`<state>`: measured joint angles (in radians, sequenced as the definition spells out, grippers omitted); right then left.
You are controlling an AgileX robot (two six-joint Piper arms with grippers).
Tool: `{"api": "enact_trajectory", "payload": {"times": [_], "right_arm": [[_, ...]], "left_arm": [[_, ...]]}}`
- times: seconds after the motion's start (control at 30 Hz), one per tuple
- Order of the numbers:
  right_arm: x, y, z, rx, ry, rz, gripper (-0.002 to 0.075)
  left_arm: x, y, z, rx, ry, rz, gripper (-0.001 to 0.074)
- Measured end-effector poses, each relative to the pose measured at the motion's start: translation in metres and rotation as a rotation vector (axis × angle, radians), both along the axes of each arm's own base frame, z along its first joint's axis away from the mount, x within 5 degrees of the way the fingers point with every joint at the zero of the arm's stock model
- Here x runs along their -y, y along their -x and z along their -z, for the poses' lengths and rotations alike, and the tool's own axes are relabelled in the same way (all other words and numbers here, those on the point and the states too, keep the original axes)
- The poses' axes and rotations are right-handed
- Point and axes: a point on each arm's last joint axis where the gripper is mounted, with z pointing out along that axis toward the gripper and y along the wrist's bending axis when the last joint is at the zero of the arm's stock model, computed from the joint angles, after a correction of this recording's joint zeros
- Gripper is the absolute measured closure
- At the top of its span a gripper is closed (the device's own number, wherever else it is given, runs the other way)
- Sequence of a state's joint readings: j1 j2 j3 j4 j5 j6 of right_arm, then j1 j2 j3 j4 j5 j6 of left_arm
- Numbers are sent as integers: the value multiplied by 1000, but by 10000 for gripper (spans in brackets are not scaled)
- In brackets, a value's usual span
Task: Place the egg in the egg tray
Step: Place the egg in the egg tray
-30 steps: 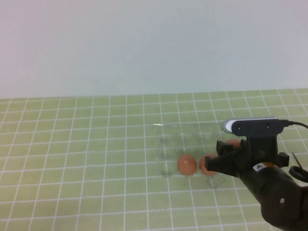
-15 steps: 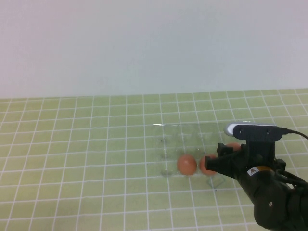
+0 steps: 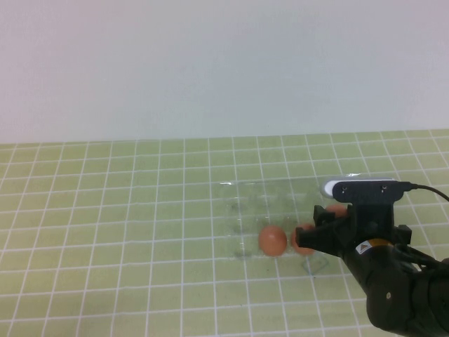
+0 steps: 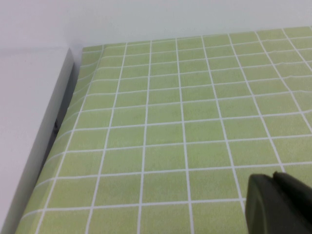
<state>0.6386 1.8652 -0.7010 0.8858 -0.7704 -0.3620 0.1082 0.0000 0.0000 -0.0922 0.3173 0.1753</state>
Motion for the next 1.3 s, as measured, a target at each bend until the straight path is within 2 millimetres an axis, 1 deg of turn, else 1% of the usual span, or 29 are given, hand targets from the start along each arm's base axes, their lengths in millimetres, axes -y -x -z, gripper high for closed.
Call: {"api": "enact_trajectory", "payload": {"times": [0.27, 0.5, 0.93, 1.0, 1.07, 1.2, 1.3], "right_arm": [[-2, -1, 3, 1, 16, -18, 349], [-1, -3, 10, 5, 41, -21, 349], [-2, -4, 11, 17, 53, -26, 349], [-1, -4, 9, 29, 52, -20, 349], [-1, -4, 3, 51, 42, -9, 349], [2, -5, -13, 102, 9, 20, 349], [3, -5, -15, 105, 3, 35, 349]], "left_arm": [[0, 0, 0, 0, 0, 0, 736], [0, 0, 0, 0, 0, 0, 736], [0, 0, 0, 0, 0, 0, 736], [0, 0, 0, 0, 0, 0, 736], [0, 0, 0, 0, 0, 0, 736], [0, 0, 0, 0, 0, 0, 736], [0, 0, 0, 0, 0, 0, 736]]}}
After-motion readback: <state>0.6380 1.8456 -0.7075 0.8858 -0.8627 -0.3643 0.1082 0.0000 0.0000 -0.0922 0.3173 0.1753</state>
